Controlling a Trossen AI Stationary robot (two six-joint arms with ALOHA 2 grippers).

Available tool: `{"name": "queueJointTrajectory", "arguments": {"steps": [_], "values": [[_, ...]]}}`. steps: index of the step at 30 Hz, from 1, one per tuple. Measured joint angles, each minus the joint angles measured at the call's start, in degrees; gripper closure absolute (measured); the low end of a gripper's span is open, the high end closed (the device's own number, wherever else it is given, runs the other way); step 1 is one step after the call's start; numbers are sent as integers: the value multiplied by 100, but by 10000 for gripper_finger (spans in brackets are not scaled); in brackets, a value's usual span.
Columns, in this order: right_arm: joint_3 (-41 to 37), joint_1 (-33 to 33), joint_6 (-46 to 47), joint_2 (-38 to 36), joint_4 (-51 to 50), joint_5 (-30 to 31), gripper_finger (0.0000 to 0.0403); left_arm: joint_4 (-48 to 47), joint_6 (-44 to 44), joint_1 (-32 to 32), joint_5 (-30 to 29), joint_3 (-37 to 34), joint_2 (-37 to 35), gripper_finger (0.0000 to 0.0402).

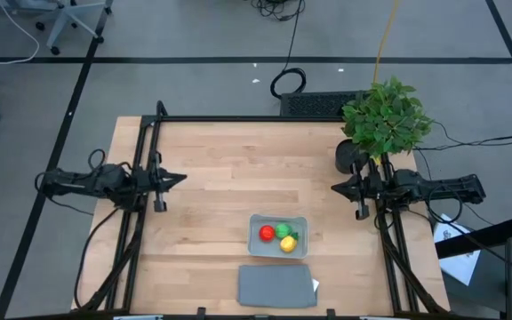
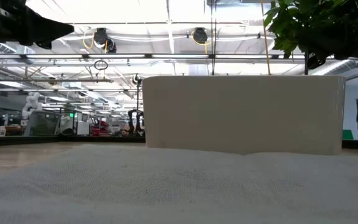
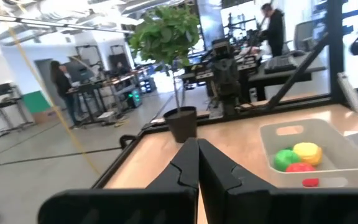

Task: Pick and placing Produce into tupperware
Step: Return to Home Position

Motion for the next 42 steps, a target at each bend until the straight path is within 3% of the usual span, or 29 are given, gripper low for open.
{"name": "queueJointTrajectory", "arguments": {"steps": [10, 17, 28, 42], "values": [[-69, 0, 211, 4, -80, -443, 403, 218, -225, 785, 1311, -466, 37, 401], [-106, 0, 299, 2, -101, -442, 403, 693, -6, 1106, 2188, -942, 31, 401], [-122, -2, 311, 1, -570, -155, 403, 433, -223, 1338, 2237, -940, 26, 401], [-133, 0, 193, 0, -261, -118, 403, 427, -440, 1338, 2244, -938, 26, 398]]}}
